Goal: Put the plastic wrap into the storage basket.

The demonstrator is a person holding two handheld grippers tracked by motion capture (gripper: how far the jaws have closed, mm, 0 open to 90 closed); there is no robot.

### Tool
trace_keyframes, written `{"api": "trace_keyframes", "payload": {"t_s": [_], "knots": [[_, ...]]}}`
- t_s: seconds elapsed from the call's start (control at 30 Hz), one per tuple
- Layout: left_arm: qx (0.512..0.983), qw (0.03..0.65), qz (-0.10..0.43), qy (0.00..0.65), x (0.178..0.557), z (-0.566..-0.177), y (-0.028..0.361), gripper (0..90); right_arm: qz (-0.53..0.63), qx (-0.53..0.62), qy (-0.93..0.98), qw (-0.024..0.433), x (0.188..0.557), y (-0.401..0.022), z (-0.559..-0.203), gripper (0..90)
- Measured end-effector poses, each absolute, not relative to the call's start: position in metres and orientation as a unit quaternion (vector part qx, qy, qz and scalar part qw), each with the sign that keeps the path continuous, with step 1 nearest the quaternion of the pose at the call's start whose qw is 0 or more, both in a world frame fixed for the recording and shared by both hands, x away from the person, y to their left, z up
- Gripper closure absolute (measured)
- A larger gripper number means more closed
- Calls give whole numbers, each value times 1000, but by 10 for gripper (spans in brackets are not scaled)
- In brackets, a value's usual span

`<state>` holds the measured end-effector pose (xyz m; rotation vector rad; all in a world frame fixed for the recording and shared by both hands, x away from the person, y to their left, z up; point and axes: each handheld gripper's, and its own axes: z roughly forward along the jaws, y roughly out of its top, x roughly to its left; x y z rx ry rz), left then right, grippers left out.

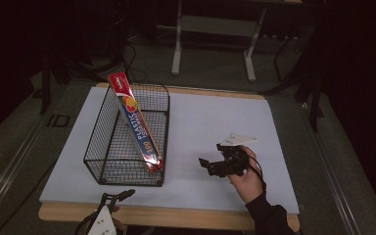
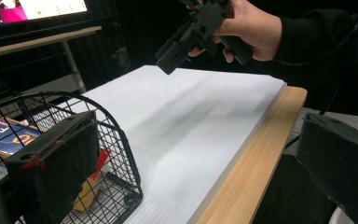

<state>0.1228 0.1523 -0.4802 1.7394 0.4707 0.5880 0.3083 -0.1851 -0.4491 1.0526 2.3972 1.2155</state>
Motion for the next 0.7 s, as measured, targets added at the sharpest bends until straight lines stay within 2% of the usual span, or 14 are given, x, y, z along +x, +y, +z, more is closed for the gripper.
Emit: {"api": "trace_keyframes", "payload": {"t_s": [0.5,0.7], "knots": [[749,582,250,197,122,-480,151,2,424,367,815,146,294,-216,-468,142],[749,582,249,195,122,-480,152,2,427,366,815,140,296,-218,-471,142]]}}
